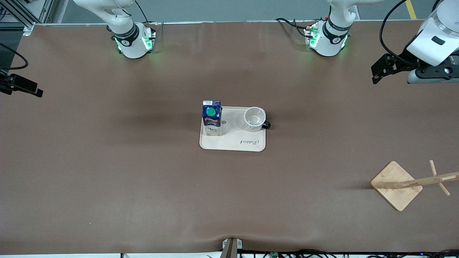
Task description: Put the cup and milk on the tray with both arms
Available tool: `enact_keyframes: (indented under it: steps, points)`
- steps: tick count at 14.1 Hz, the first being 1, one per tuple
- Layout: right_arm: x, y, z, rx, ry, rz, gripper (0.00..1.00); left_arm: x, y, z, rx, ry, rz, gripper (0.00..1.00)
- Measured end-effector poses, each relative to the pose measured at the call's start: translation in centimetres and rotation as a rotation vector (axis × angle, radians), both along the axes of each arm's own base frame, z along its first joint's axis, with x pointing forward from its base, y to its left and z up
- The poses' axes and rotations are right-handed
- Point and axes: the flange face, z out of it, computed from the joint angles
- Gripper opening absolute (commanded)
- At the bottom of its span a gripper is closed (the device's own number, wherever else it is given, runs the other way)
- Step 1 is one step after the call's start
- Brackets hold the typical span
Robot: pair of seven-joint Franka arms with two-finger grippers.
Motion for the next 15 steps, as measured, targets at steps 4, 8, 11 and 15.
enact_keyframes:
  steps: [4,8,11,15]
  points:
    - [-1.7,0.5,1.5,-0.002,-0.047,0.012,1.0,0.4,1.3,0.0,0.0,0.011,0.025,1.0]
    - [-3.2,0.3,0.3,-0.004,-0.047,0.016,1.0,0.6,1.3,-0.1,-0.001,0.016,0.024,1.0]
    - [-3.3,0.3,0.4,-0.013,-0.05,0.027,1.0,0.6,1.3,0.0,-0.001,0.015,0.025,1.0]
    - [-3.3,0.2,0.7,-0.016,-0.053,0.044,1.0,0.5,1.3,0.0,-0.001,0.016,0.025,1.0]
